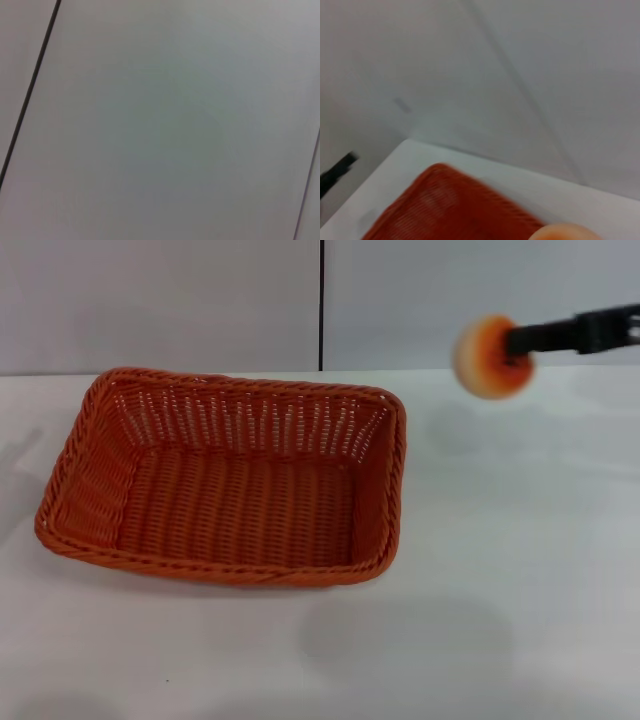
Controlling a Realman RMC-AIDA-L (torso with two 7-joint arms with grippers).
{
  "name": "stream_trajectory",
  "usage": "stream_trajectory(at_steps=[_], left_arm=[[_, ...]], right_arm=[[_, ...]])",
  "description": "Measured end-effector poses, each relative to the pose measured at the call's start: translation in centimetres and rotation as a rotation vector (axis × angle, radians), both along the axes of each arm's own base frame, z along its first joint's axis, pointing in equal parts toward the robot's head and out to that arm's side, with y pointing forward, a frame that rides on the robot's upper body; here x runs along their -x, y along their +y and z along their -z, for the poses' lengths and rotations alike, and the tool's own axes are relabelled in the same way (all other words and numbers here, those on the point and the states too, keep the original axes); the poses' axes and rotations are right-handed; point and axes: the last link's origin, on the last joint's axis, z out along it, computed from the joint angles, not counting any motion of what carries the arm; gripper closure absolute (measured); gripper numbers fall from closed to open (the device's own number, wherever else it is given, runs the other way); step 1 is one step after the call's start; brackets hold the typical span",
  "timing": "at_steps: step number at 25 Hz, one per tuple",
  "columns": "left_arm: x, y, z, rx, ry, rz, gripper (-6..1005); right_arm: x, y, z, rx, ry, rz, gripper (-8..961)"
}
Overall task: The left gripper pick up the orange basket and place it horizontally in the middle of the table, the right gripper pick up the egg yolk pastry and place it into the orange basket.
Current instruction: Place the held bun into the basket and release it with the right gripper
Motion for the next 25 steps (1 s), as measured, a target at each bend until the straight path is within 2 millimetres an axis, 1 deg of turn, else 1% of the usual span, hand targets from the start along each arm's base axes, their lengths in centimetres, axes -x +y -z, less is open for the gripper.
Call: stream_trajectory(at_steps=[3,4,6,7,8,9,10,11,12,13,14,15,17,20,22,23,24,25], left_arm=[[-0.1,0.1,0.0,0.001,0.001,0.006,329],[-0.2,0.1,0.1,0.002,0.001,0.010,329],[-0.2,0.0,0.3,0.005,-0.004,0.010,329],[-0.2,0.0,0.3,0.007,-0.008,0.009,329],[-0.2,0.0,0.3,0.007,-0.008,0.009,329],[-0.1,-0.2,0.4,0.007,-0.015,0.009,329],[-0.1,-0.3,0.4,0.006,-0.014,0.010,329],[-0.1,-0.3,0.4,0.006,-0.014,0.010,329],[0.0,-0.7,0.5,0.001,-0.004,0.013,329],[0.0,-0.7,0.5,0.001,-0.004,0.013,329],[0.0,-1.0,0.6,-0.003,0.004,0.021,329],[0.0,-1.0,0.6,-0.003,0.004,0.021,329],[0.0,-1.4,0.9,-0.003,0.009,0.035,329],[0.1,-1.6,1.0,0.000,0.015,0.033,329],[0.1,-1.7,1.0,0.003,0.018,0.033,329],[0.1,-1.7,1.0,0.003,0.018,0.033,329],[0.2,-1.8,1.1,0.006,0.022,0.031,329],[0.2,-1.8,1.1,0.006,0.022,0.031,329]], right_arm=[[2.8,0.5,2.3,0.083,-0.020,-0.084,925],[4.2,0.8,3.8,0.127,-0.025,-0.123,924],[5.4,1.2,5.3,0.164,-0.025,-0.150,922],[5.9,1.3,6.1,0.181,-0.027,-0.161,922],[5.9,1.3,6.1,0.181,-0.027,-0.161,921],[6.5,1.7,7.4,0.195,-0.034,-0.178,920],[6.6,1.8,8.1,0.201,-0.038,-0.185,919],[6.6,1.8,8.1,0.201,-0.038,-0.185,919],[6.9,2.0,9.2,0.216,-0.041,-0.209,918],[6.9,2.0,9.2,0.216,-0.041,-0.209,917],[7.2,1.9,10.1,0.227,-0.045,-0.236,916],[7.2,1.9,10.1,0.227,-0.045,-0.236,916],[7.5,1.8,11.0,0.214,-0.027,-0.249,914],[7.6,1.8,11.2,0.197,0.005,-0.257,868],[7.8,1.6,10.7,0.167,0.069,-0.278,837],[7.8,1.6,10.7,0.167,0.069,-0.278,821],[7.8,1.4,10.0,0.142,0.101,-0.289,805],[7.8,1.4,10.0,0.142,0.101,-0.289,790]])
